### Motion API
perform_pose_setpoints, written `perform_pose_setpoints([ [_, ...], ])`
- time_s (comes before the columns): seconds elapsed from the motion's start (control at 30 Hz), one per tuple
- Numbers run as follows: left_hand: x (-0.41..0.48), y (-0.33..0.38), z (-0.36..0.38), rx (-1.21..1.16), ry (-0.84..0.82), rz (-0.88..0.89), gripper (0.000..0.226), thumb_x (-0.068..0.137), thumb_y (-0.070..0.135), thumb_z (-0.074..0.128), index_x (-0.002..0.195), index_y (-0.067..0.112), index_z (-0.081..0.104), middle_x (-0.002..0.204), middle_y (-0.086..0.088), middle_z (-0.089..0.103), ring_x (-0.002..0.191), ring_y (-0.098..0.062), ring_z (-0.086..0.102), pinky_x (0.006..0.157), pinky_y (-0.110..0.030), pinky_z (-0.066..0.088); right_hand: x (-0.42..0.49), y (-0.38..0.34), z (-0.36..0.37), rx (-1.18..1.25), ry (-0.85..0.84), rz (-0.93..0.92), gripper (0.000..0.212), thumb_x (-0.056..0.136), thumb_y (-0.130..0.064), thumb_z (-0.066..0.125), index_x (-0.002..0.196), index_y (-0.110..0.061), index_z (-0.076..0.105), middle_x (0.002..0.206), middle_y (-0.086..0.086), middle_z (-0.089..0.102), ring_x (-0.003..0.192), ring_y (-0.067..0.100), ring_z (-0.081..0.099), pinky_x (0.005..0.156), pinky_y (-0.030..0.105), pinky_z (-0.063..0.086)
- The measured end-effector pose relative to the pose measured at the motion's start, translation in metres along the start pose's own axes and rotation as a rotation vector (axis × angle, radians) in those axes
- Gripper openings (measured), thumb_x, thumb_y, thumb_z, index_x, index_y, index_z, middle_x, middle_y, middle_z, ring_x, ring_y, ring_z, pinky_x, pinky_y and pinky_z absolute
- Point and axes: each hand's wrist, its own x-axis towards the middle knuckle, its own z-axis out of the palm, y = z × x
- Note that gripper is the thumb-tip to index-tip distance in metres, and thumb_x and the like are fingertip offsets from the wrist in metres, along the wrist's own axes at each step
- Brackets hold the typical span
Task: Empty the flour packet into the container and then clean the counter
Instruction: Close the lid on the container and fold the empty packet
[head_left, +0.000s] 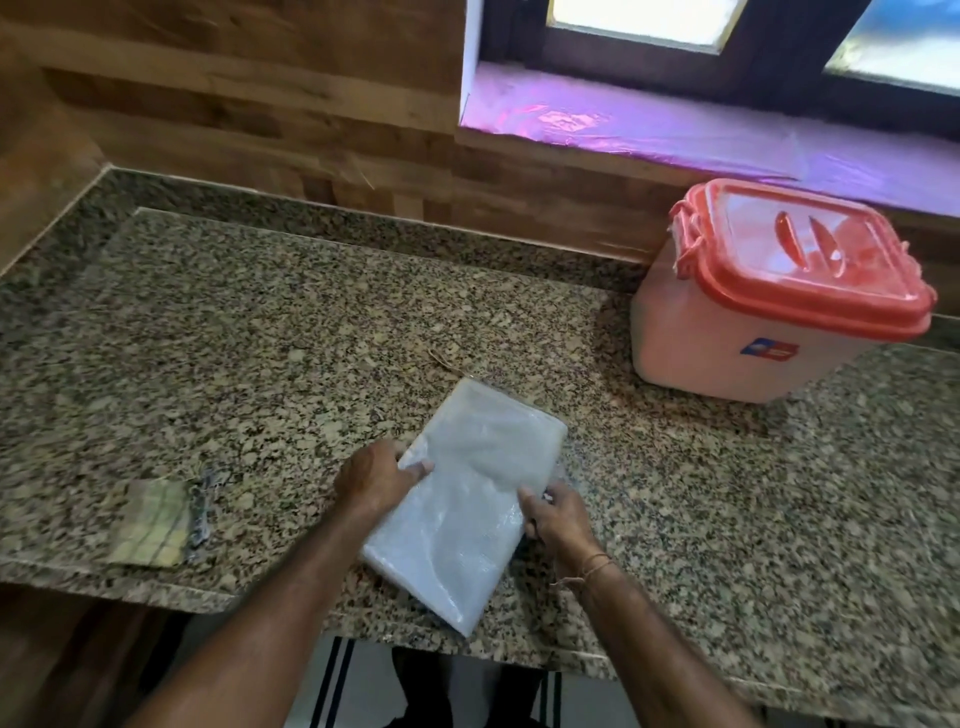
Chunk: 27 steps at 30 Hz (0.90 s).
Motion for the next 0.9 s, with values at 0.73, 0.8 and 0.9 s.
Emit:
perform_pose_setpoints([
  [0.73,-0.026,0.019,-0.077,-0.822,0.032,0.222,0.035,0.097,0.045,0.064,0.096,0.011,0.072,0.089,-0.006,0.076,0.077,-0.019,0.074,0.062,-0.030,0.058,-0.035,-0.110,-0.006,0.299,-0.099,-0.260,0.045,0.101,-0.034,0.058,0.109,0.010,0.064,0.108,0.027,0.068,0.081,0.030,0.070,0.062,0.027,0.062],
  [0.8,-0.036,0.011,-0.067,-0.716,0.081,0.217,0.037,0.102,0.045,0.055,0.097,0.012,0.070,0.088,-0.004,0.074,0.076,-0.017,0.073,0.054,-0.025,0.054,-0.041,-0.096,-0.006,0.244,-0.092,-0.246,0.043,0.101,-0.034,0.058,0.108,0.007,0.068,0.112,0.023,0.069,0.086,0.028,0.072,0.064,0.027,0.061],
  [0.9,-0.045,-0.011,-0.034,-0.636,0.121,0.114,0.035,0.103,0.044,0.054,0.102,0.012,0.069,0.079,0.000,0.069,0.068,-0.017,0.069,0.045,-0.019,0.048,-0.046,-0.057,-0.003,0.190,-0.056,-0.162,0.042,0.100,-0.031,0.061,0.101,0.010,0.071,0.107,0.020,0.073,0.093,0.031,0.074,0.073,0.038,0.064],
])
